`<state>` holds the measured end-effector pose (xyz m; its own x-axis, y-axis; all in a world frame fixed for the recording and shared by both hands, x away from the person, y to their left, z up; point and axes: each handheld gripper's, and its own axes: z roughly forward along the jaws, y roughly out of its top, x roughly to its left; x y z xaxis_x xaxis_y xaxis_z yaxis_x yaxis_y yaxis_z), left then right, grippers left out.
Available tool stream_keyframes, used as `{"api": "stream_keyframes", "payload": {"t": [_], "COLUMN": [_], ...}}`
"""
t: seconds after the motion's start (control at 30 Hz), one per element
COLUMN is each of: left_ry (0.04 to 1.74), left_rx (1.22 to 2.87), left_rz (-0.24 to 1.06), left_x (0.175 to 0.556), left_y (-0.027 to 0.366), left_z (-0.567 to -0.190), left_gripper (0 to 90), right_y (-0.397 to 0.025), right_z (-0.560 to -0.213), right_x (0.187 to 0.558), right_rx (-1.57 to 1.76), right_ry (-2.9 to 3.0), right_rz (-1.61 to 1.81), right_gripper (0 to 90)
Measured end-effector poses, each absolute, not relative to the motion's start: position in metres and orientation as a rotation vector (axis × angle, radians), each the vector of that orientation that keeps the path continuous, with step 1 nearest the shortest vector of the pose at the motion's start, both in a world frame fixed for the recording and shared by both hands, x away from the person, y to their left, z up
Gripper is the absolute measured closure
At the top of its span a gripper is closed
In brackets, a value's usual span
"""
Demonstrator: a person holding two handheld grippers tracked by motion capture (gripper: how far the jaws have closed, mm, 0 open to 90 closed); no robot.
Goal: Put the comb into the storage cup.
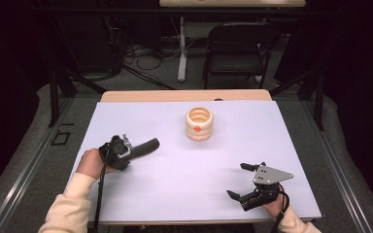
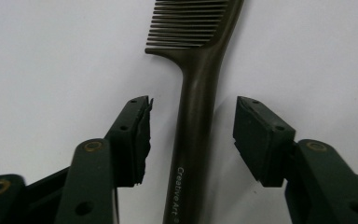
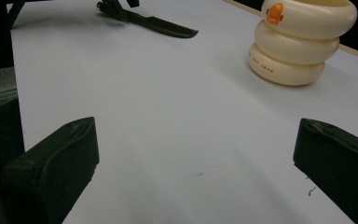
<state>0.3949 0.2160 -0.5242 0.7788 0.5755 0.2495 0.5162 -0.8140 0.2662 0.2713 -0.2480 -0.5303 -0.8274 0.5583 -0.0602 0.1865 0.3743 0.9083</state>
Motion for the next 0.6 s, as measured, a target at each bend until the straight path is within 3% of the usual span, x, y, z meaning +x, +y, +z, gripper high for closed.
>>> {"api": "stream_keyframes", "payload": {"t": [0.27,0.6], "left_ry": [0.806,0.713], "left_rx": [2.866,2.923], "left_rz": [0.452,0.431], "left_x": [0.402,0.407], "left_y": [0.207,0.203], "left_z": [-0.525,-0.527], "left_gripper": [58.9,65.6], "right_y": [-0.248,-0.247], "right_z": [-0.531,-0.531], "right_x": [0.271,0.272], "right_rx": [0.649,0.65], "right_ry": [2.285,2.286], "right_rz": [1.438,1.439], "right_gripper": [0.0,0.0]}}
